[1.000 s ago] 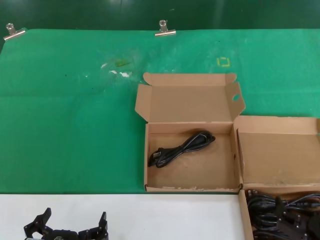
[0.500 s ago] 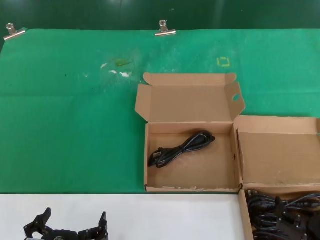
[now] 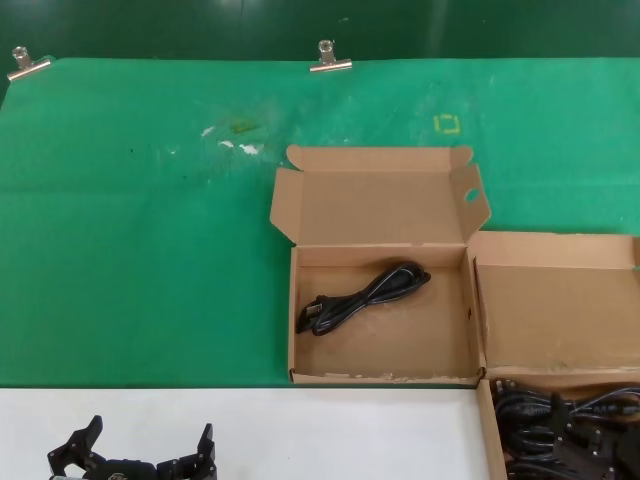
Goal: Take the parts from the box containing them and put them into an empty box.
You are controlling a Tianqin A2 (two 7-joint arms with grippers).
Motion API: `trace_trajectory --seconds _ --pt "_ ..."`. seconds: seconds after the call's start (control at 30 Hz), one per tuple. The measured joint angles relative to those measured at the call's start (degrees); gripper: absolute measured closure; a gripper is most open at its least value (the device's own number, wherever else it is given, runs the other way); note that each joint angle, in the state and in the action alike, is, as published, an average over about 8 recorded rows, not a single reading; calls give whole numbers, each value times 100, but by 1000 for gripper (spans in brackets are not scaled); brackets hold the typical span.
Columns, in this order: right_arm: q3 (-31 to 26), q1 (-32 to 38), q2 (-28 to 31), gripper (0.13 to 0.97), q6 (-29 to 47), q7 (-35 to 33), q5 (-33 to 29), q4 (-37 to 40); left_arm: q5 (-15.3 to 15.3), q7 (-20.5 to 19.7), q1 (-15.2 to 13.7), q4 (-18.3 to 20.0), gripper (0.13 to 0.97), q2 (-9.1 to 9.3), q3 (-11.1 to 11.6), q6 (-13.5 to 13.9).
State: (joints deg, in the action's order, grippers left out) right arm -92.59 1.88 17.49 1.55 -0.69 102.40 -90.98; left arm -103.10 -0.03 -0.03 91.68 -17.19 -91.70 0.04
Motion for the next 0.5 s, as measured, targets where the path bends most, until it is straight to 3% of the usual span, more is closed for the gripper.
trace_trajectory --seconds 0.5 --pt "0 0 0 129 0 0 0 0 0 0 0 0 132 0 0 0"
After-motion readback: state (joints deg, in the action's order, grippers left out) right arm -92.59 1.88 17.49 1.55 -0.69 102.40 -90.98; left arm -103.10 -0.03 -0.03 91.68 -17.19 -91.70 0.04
